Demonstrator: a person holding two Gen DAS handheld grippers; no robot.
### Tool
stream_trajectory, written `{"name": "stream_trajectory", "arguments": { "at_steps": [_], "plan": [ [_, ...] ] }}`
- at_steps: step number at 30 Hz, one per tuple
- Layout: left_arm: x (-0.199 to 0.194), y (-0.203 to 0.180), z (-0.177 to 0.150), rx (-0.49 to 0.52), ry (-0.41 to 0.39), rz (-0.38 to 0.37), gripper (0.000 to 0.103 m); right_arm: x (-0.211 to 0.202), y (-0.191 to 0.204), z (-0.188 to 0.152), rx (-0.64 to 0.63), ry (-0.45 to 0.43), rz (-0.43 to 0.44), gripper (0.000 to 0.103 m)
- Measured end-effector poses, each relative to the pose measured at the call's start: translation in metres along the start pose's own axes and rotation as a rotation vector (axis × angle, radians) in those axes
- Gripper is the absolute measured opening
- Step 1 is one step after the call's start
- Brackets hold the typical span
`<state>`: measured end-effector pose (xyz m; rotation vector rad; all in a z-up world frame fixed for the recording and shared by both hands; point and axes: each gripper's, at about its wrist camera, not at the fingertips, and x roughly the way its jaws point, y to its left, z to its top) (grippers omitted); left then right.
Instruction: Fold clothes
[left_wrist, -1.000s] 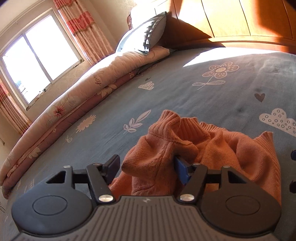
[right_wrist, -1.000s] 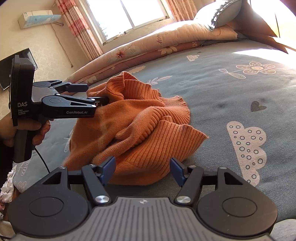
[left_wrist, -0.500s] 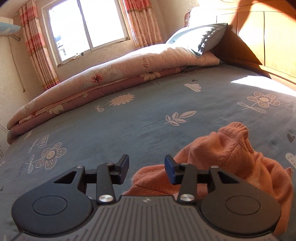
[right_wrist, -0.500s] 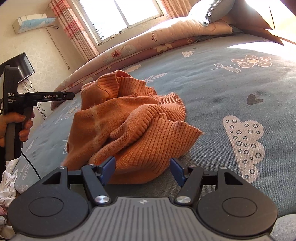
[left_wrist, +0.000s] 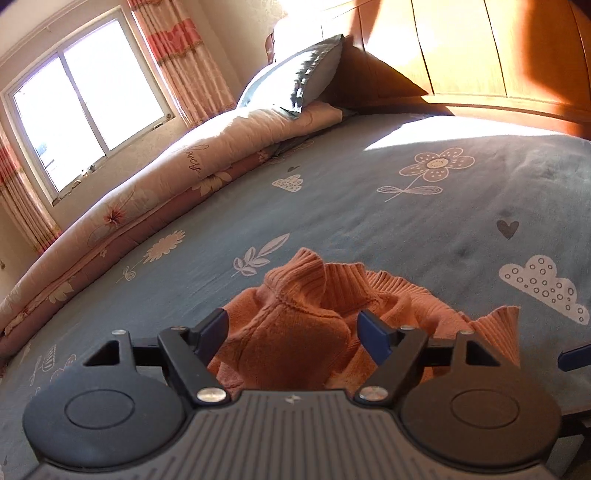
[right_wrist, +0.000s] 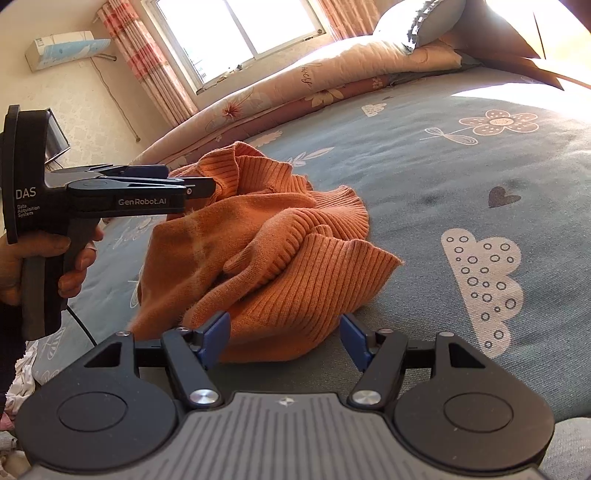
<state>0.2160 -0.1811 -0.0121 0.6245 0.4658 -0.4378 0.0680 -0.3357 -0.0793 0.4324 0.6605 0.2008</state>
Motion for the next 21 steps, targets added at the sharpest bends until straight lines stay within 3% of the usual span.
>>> {"name": "stream_trajectory", "arguments": {
  "at_steps": [5, 8, 15, 18, 21],
  "plan": [
    [0.027, -0.034, 0.002, 0.217, 0.072, 0.168, 0.078, -0.002, -0.006, 0.0, 0.014, -0.005, -0.007, 0.071],
    [0.024, -0.034, -0.002, 0.287, 0.08, 0.253, 0.079, -0.004, -0.01, 0.0, 0.025, -0.01, -0.01, 0.071],
    [-0.001, 0.008, -0.02, 0.252, 0.118, 0.33, 0.079, -0.001, -0.016, -0.001, 0.042, -0.008, -0.005, 0.071],
    [-0.003, 0.014, -0.025, 0.246, 0.084, 0.329, 0.079, 0.0, -0.012, -0.002, 0.029, -0.005, -0.001, 0.071],
    [0.0, -0.002, -0.032, 0.4, 0.028, 0.293, 0.079, 0.0, -0.009, -0.003, 0.017, -0.002, 0.003, 0.071]
  ]
}}
